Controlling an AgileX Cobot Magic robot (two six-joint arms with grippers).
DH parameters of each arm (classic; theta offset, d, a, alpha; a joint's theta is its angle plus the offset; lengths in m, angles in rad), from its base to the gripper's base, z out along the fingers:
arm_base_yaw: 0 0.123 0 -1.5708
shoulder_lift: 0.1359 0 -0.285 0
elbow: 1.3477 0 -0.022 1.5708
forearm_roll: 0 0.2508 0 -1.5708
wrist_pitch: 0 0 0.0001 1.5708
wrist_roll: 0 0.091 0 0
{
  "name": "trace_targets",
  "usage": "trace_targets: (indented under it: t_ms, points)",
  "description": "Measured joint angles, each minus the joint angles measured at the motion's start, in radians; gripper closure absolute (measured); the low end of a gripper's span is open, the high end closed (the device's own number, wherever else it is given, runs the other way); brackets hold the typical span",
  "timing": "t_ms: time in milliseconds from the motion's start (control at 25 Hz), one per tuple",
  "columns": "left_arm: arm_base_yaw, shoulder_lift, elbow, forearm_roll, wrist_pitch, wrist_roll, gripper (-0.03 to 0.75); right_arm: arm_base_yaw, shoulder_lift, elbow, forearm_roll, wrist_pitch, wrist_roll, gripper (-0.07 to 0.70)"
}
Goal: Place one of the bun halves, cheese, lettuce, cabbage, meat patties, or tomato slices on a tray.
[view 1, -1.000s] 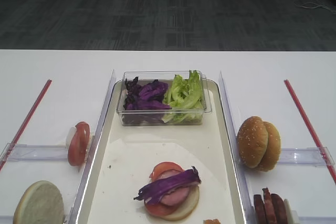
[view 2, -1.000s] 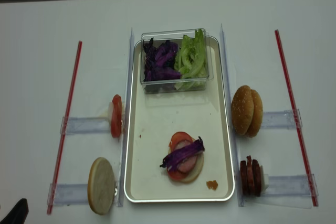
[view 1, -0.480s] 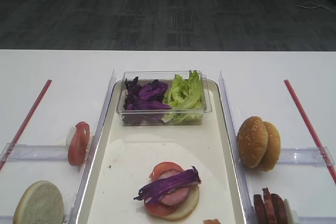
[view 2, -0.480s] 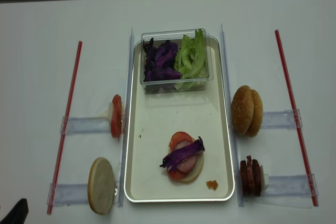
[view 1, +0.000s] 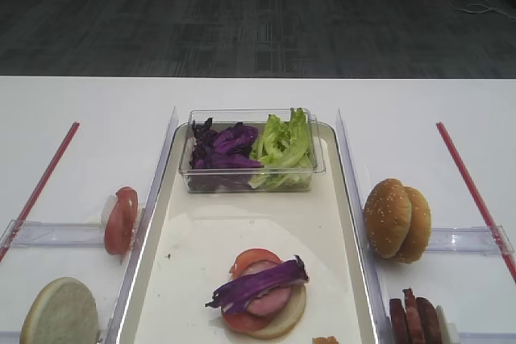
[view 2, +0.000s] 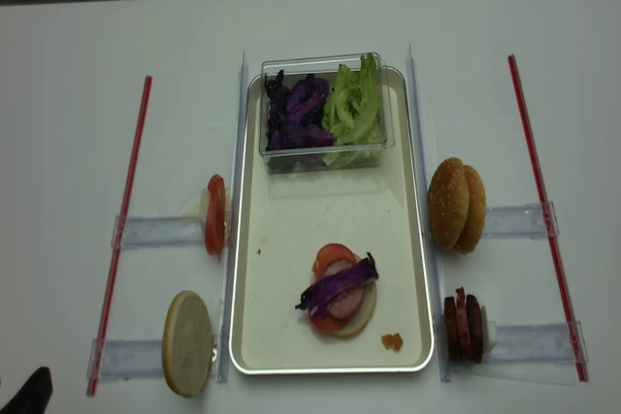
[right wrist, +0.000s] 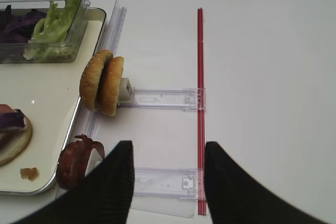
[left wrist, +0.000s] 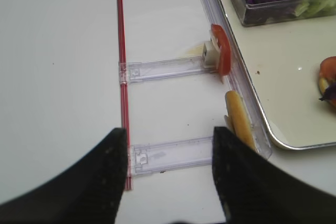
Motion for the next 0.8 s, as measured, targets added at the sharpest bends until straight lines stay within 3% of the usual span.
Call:
trace_targets:
  t_ms: [800]
  points:
    - [0.0,0.0,0.0,0.0,0.0,0.0,0.335,0.0,0.0,0.0,0.0,0.0,0.0,0.297]
